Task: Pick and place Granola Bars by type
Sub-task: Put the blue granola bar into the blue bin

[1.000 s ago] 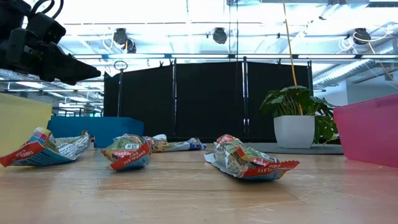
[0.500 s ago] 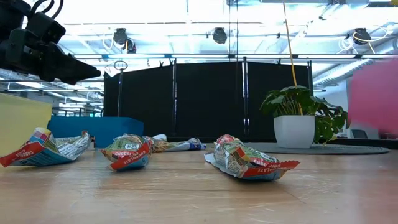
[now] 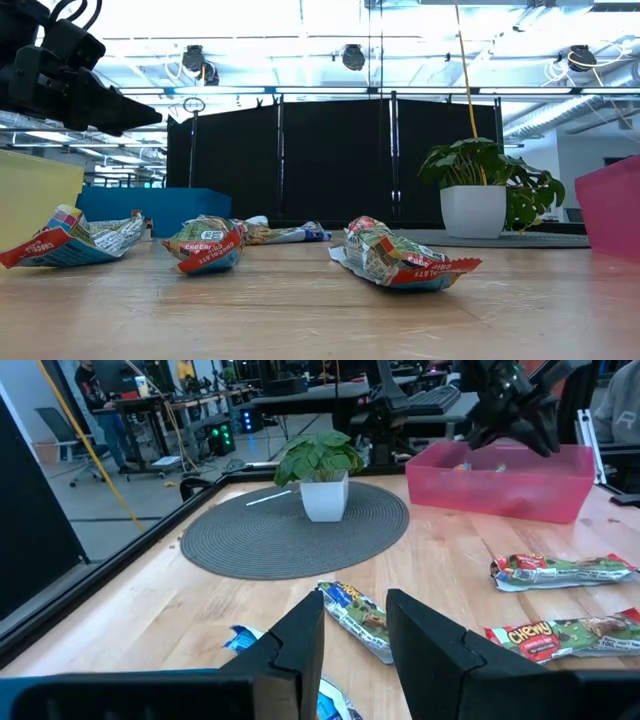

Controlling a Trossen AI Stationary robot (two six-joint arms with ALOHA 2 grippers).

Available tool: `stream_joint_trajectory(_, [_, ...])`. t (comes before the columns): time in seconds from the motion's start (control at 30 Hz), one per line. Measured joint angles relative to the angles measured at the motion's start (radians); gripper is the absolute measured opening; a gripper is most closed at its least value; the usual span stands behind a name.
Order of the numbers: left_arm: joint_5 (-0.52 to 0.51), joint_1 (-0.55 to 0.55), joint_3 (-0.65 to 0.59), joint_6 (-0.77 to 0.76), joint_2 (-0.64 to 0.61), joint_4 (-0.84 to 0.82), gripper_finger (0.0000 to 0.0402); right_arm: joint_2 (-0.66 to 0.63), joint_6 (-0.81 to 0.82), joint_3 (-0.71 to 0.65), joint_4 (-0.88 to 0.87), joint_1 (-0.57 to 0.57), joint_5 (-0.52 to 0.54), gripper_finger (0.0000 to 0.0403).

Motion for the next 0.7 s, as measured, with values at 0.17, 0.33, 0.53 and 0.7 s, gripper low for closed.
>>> stream_joint_trajectory(0.17, [0.000, 0.000, 0.000, 0.000, 0.000, 0.000, 0.0118, -0.095, -0.261, 0.054, -0.045, 0.000, 0.218, 0.0015])
stream_joint_trajectory(0.33, [0.000, 0.000, 0.000, 0.027, 0.000, 0.001, 0.0118, -0.241, -0.792, 0.101, -0.085, 0.000, 0.506, 0.0003])
stream_joint_trajectory(0.53, [0.000, 0.000, 0.000, 0.028, 0.000, 0.001, 0.0118, -0.426, -1.242, 0.074, -0.209, -0.001, 0.769, 0.0006])
stream_joint_trajectory(0.7, [0.000, 0.000, 0.000, 0.010, 0.000, 0.007, 0.0118, -0.626, -1.274, -0.038, -0.379, -0.034, 0.981, 0.0006])
